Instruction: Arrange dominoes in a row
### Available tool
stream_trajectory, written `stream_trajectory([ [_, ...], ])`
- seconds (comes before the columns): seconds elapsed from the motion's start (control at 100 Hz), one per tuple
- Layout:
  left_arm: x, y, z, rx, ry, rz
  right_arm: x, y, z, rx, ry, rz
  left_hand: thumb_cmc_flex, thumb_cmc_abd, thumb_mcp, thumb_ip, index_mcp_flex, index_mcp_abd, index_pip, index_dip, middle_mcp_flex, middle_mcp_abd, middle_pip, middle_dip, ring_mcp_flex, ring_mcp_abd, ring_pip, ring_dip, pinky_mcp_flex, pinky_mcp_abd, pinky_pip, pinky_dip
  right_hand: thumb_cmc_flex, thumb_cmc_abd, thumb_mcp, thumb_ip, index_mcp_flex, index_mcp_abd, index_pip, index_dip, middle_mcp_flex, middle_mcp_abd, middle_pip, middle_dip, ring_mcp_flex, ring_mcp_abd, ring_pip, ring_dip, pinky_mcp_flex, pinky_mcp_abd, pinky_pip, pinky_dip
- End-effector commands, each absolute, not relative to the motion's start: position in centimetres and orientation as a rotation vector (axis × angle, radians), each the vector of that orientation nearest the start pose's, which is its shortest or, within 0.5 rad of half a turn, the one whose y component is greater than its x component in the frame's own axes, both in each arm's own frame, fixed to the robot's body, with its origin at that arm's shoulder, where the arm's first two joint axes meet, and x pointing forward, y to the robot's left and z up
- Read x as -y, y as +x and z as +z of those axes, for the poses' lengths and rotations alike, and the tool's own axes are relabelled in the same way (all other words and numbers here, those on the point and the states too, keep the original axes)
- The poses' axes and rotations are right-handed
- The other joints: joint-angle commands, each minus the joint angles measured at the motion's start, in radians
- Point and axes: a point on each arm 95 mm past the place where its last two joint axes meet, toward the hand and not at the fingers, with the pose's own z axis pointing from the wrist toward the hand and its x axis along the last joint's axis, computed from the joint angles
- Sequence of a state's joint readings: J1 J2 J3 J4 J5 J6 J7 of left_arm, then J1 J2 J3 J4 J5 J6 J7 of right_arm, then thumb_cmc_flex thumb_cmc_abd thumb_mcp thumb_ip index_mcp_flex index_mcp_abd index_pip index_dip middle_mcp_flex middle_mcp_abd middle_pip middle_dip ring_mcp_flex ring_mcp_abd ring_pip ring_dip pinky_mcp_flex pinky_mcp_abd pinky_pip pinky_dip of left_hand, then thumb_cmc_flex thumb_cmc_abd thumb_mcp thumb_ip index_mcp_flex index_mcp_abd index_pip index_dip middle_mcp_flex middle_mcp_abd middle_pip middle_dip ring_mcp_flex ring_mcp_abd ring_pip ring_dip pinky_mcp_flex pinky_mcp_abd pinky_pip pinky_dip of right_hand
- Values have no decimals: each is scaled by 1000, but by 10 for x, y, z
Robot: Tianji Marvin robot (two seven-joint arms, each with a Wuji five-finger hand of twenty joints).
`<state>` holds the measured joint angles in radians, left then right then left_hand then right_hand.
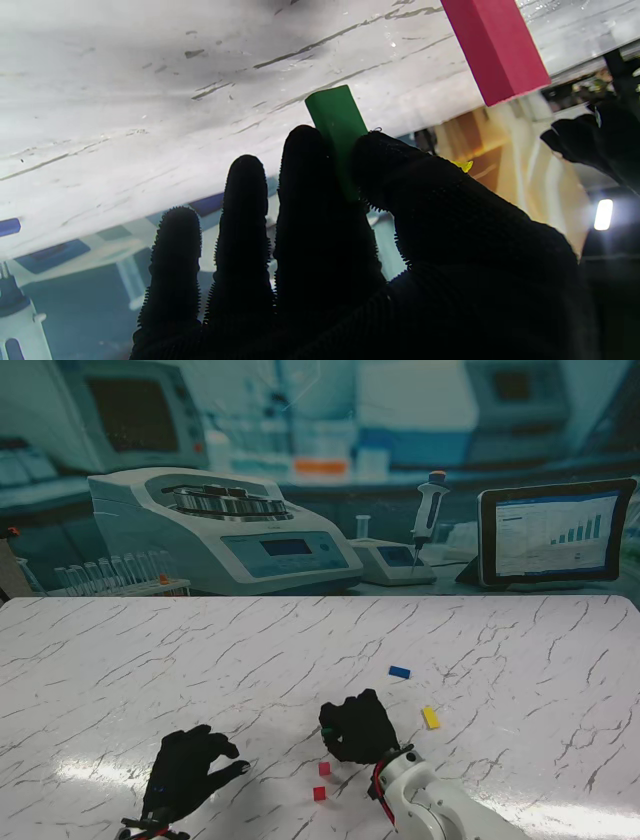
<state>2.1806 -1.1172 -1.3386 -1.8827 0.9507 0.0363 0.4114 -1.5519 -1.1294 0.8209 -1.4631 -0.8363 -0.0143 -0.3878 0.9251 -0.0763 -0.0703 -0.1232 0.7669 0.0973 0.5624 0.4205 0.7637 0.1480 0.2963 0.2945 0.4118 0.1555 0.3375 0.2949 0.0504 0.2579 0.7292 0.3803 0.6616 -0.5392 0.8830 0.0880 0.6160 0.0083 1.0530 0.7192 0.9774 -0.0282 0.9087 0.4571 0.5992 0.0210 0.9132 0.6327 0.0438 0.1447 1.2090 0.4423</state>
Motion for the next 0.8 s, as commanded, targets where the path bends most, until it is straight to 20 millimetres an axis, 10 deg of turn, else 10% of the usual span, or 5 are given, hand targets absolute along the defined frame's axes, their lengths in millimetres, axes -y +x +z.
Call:
stream_trajectory([
  [0.0, -3, 222, -363, -1218, -1419, -1589, -110, 327, -402, -1502, 1274, 1814, -13, 17, 7, 20, 11, -15, 2, 11, 16, -13, 16, 11, 16, -6, 11, 17, -5, 13, 37, 13, 33, 36, -8, -38, -32, 3, 10, -10, -10, -3, -7, 7, -26, 0, -2, -12, -20, -3, -3, -11],
  [0.79, -4, 222, -363, -1212, -1426, -1588, -111, 327, -412, -1536, 1327, 1809, -8, 23, 8, 20, 13, -17, 4, 11, 17, -13, 16, 11, 16, -7, 12, 17, -5, 13, 37, 13, 61, 54, -69, -73, -31, 7, -29, -21, -17, 22, -53, 3, -45, 9, -9, -15, -28, -5, -11, -9],
])
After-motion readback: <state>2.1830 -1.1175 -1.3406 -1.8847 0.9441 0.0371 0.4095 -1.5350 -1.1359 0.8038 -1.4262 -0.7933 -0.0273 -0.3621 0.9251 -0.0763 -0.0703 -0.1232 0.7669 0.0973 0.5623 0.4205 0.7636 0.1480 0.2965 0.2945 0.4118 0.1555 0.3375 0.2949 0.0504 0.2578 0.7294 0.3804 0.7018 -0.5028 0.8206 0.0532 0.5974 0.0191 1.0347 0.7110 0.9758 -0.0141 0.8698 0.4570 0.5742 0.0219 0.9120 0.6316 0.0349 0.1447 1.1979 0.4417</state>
